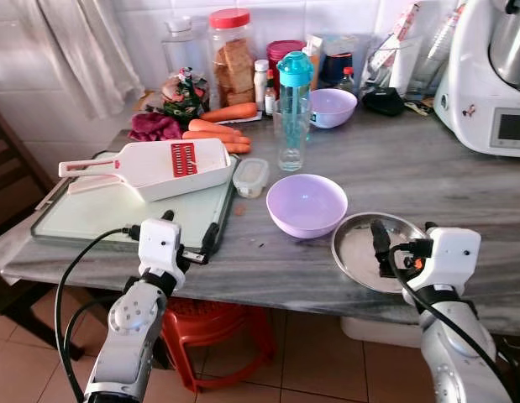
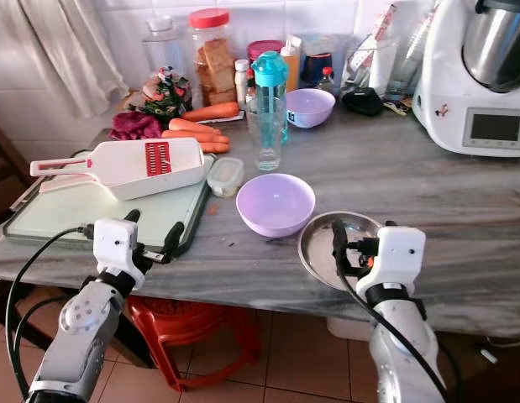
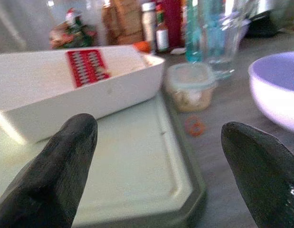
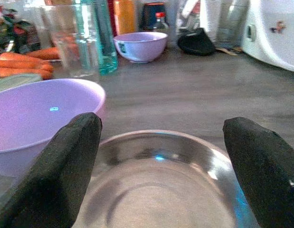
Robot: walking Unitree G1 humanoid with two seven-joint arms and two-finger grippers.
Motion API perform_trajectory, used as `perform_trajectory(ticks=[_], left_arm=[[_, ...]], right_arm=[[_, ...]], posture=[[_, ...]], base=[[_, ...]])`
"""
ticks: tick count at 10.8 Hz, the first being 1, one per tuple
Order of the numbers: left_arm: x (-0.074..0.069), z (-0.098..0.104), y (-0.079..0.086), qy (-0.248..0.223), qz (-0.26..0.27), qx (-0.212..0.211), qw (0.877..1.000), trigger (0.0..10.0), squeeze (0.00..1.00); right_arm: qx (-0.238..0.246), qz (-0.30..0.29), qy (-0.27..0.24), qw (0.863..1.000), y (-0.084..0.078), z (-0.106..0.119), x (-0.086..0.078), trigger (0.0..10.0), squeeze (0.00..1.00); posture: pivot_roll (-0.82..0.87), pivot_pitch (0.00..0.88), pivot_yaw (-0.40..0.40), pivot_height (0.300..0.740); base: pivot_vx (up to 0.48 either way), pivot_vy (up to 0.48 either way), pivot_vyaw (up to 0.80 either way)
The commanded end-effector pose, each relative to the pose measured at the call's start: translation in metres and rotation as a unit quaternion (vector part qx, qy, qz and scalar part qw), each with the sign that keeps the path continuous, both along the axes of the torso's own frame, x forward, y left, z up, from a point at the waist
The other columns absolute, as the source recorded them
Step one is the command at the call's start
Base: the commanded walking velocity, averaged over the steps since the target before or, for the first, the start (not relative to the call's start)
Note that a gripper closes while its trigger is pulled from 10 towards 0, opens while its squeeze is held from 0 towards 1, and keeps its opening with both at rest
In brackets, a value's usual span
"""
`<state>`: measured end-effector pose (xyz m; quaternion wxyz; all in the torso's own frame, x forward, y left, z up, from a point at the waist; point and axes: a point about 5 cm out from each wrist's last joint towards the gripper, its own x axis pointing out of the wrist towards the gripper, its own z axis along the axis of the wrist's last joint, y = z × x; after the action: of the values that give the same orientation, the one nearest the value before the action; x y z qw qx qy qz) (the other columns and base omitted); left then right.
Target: Setting the table
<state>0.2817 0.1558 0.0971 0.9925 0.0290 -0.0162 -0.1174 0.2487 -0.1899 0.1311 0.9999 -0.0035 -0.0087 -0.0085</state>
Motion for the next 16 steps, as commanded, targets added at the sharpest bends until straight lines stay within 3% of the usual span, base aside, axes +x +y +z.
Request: perform_trajectory(ticks=[1,10,16], left_arm=[[0.0004,-0.0025,0.0000,0.003,0.010,0.011,1.000,10.0,0.00],[0.0032,-0.0074,-0.0053,0.010,0.020,0.016,1.000,10.0,0.00],[0.0052,-0.0076,-0.0086,0.009,0.015,0.018,1.000,10.0,0.00]], right_arm=[[0.004,0.003,-0.008,1.000,0.0055,0.0011,0.0020,10.0,0.00],[0.006,0.001,-0.028,1.000,0.0115,0.0014,0.0027,10.0,0.00],[0.007,0.002,-0.032,0.999,0.0120,0.0021,0.0067,10.0,0.00]], posture=[[0.00,0.000,0.094,0.740],[-0.01,0.000,0.097,0.740],[-0.01,0.000,0.099,0.740]], base=[[0.000,0.000,0.00],[0.000,0.000,0.00],[-0.271,0.000,0.00]])
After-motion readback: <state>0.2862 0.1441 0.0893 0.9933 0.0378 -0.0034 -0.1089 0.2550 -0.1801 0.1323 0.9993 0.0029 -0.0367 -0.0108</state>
